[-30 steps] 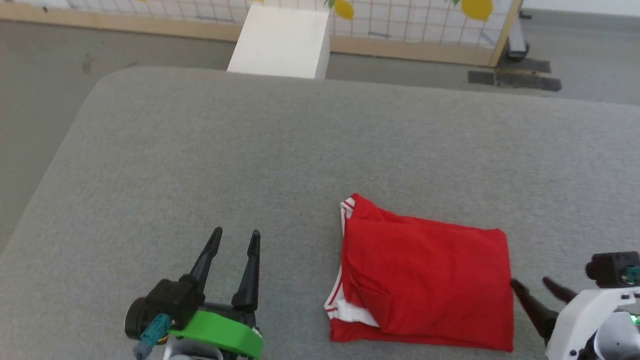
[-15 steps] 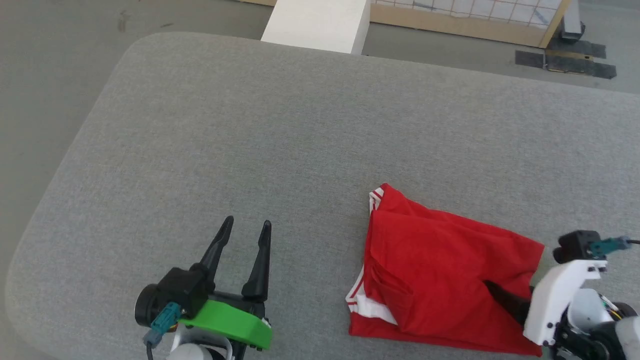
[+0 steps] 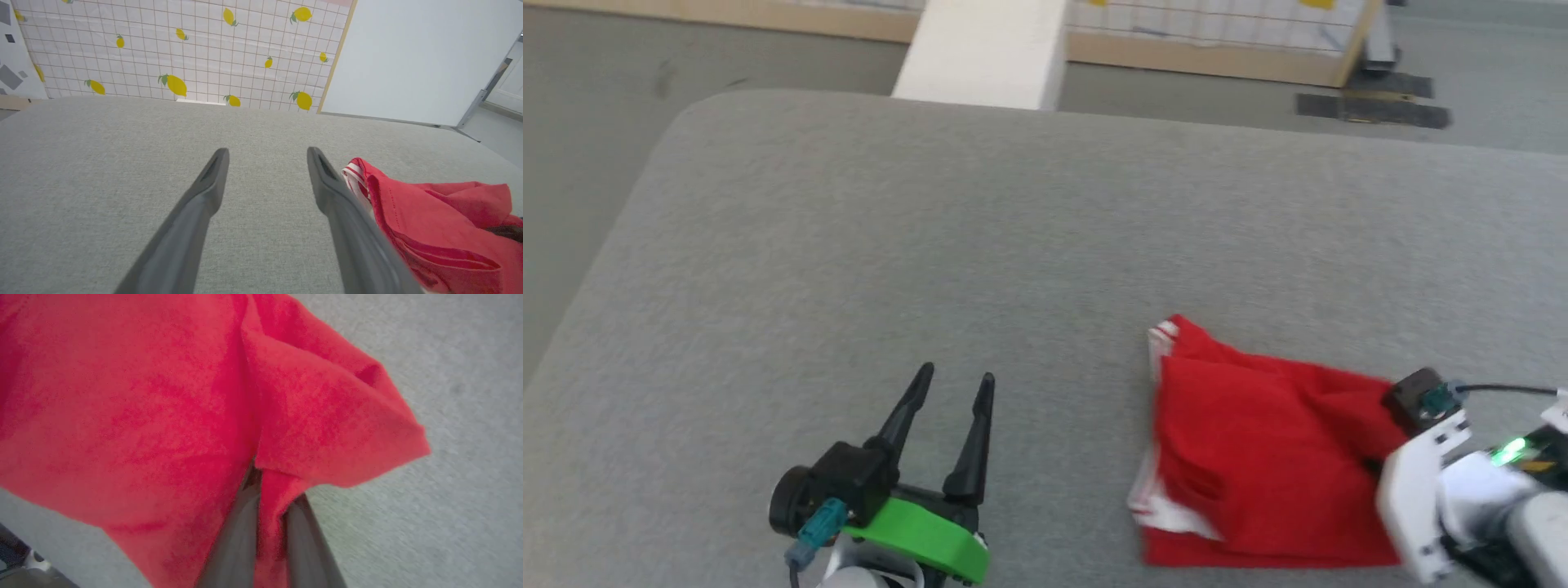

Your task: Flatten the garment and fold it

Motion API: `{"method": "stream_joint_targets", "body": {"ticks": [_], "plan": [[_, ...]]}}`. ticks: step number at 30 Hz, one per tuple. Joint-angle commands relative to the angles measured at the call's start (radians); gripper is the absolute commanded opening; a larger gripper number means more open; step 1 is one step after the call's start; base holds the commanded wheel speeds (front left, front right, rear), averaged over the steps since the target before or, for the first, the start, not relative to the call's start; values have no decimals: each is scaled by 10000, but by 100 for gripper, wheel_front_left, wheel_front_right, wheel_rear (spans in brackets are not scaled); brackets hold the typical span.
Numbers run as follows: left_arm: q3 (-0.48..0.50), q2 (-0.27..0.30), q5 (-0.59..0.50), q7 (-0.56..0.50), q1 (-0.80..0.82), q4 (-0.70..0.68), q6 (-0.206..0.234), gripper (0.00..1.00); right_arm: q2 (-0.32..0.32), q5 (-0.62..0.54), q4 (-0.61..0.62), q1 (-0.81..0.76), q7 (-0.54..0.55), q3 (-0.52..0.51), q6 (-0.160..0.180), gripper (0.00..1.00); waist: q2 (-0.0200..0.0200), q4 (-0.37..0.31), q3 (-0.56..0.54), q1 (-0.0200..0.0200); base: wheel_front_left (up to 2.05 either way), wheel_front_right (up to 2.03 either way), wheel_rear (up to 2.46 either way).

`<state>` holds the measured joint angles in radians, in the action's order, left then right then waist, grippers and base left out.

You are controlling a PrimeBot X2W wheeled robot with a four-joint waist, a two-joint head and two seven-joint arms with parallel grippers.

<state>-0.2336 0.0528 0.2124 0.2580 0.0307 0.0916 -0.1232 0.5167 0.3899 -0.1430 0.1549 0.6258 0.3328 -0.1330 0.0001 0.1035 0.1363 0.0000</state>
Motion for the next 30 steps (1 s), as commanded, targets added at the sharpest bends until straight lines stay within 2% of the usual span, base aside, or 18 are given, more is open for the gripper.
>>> {"method": "stream_joint_targets", "body": {"ticks": [1, 5, 9, 16, 20, 24, 30], "plan": [[-36, -26, 73, 38, 31, -40, 10, 100, 624, -341, 156, 390, 135, 182, 23, 0, -1, -1055, 2, 0, 0, 0, 0], [-275, -26, 168, 38, 395, -111, 75, 100, 2012, -582, 486, 966, 407, 532, 23, 0, -1, -1852, 483, 0, 0, 0, 0], [-573, -26, 137, 38, 1041, -128, 74, 100, 3259, -510, 461, 1515, 195, 497, 23, 0, -1, -2419, 1265, 0, 0, 0, 0], [-1092, -26, 49, 38, 2259, 12, 38, 100, 4865, -581, -714, 1783, -973, -185, 23, 0, -1, -2569, 2663, 0, 0, 0, 0], [-1300, -26, -33, 38, 2750, 87, 11, 100, 5268, -702, -1767, 2015, -2012, -848, 23, 0, -1, -2351, 3427, 0, 0, 0, 0], [-1412, -26, -57, 38, 3087, 132, -10, 100, 5385, -1046, -2747, 2180, -2963, -1377, 23, 0, -1, -2076, 4004, 0, 0, 0, 0], [-1477, -26, -95, 38, 3370, 137, -30, 100, 5402, -1570, -4260, 2318, -3752, -2238, 23, 0, -1, -1769, 4542, 0, 0, 0, 0]]}}
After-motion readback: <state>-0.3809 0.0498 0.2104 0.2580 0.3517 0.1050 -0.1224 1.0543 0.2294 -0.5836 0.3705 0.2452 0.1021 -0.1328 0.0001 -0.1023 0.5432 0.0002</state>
